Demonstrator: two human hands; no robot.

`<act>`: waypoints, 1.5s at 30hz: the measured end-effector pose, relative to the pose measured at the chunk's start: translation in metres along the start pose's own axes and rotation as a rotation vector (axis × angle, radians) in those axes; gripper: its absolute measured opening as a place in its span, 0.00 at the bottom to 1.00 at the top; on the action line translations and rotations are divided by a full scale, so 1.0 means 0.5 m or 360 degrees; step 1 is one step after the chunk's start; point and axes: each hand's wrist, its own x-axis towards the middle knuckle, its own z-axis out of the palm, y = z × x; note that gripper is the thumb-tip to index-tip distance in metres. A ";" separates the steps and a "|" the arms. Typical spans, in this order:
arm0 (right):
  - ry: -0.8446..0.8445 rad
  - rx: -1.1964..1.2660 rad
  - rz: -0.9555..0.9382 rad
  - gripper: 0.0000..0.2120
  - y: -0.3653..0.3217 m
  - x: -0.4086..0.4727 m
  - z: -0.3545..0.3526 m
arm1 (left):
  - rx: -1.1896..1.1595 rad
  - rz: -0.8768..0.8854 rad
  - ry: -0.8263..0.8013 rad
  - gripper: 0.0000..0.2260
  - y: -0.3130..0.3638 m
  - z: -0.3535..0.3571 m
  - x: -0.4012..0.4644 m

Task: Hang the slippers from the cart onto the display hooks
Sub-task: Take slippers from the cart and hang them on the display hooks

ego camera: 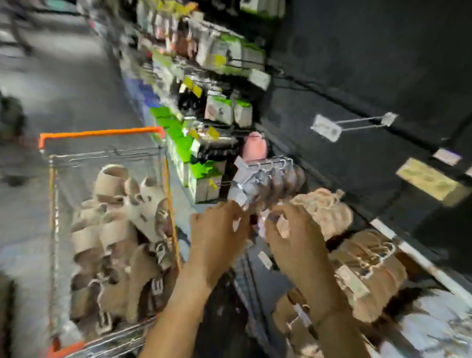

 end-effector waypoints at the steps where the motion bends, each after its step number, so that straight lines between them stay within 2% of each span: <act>1: -0.0181 0.0015 0.0010 0.07 -0.025 0.012 0.080 | 0.0046 -0.0108 -0.0035 0.13 -0.083 -0.019 -0.004; 3: -0.0489 0.0037 0.0052 0.09 -0.069 0.031 0.231 | 0.0106 -0.0301 -0.0071 0.11 -0.238 -0.054 -0.010; 5: -0.0671 0.0082 0.0080 0.06 -0.109 0.047 0.364 | 0.0114 -0.0451 -0.0062 0.13 -0.377 -0.080 -0.010; 10: -0.0906 0.0027 0.0231 0.06 -0.172 0.084 0.594 | 0.0187 -0.0734 -0.0228 0.10 -0.606 -0.098 0.008; 12: -0.0982 -0.0015 0.0301 0.06 -0.179 0.092 0.657 | 0.0184 -0.0785 -0.0253 0.09 -0.663 -0.088 0.018; 14: -0.1024 -0.0065 0.0354 0.02 -0.180 0.100 0.702 | 0.0131 -0.0826 -0.0292 0.06 -0.700 -0.074 0.032; 16: -0.1053 -0.0121 0.0463 0.04 -0.164 0.109 0.742 | 0.0040 -0.0847 -0.0372 0.05 -0.728 -0.048 0.044; 21: -0.1208 -0.0161 0.0798 0.03 -0.112 0.121 0.836 | -0.0146 -0.0886 -0.0612 0.14 -0.763 0.061 0.093; 23: -0.1301 -0.0165 0.0945 0.01 -0.042 0.108 0.897 | -0.0217 -0.0883 -0.0713 0.09 -0.760 0.116 0.126; 26: -0.1499 -0.0119 0.0840 0.09 0.058 0.090 0.972 | -0.0364 -0.0844 -0.0734 0.07 -0.753 0.194 0.179; 27: -0.1480 -0.0079 0.0865 0.08 0.062 0.094 0.977 | -0.0342 -0.0828 -0.0786 0.09 -0.751 0.216 0.197; 28: -0.1430 -0.0077 0.0926 0.11 0.060 0.099 0.979 | -0.0263 -0.0782 -0.0845 0.10 -0.753 0.238 0.212; 30: -0.1553 -0.0070 0.0966 0.20 0.030 0.125 0.961 | -0.0103 -0.0729 -0.0989 0.10 -0.756 0.270 0.240; 32: -0.1452 -0.0018 0.1143 0.15 0.041 0.139 0.973 | -0.0040 -0.0790 -0.1111 0.10 -0.767 0.297 0.263; 33: -0.1459 0.0071 0.1146 0.13 0.059 0.144 0.988 | -0.0029 -0.0851 -0.1154 0.10 -0.776 0.308 0.274; 35: -0.1510 0.0069 0.1085 0.21 0.106 0.158 1.025 | -0.0033 -0.0941 -0.1206 0.10 -0.802 0.339 0.293; 37: -0.1615 0.0022 0.1047 0.25 0.176 0.163 1.063 | 0.0024 -0.0911 -0.1243 0.09 -0.820 0.353 0.306; 42: -0.1788 0.0340 0.1222 0.19 0.095 0.294 1.002 | 0.0348 -0.0804 -0.1581 0.15 -0.816 0.360 0.328; 43: -0.1815 0.0381 0.1234 0.19 0.101 0.303 1.005 | 0.0450 -0.0769 -0.1606 0.15 -0.808 0.357 0.335; 45: -0.1821 0.0439 0.1177 0.16 0.105 0.324 1.004 | 0.0586 -0.0726 -0.1488 0.14 -0.796 0.341 0.350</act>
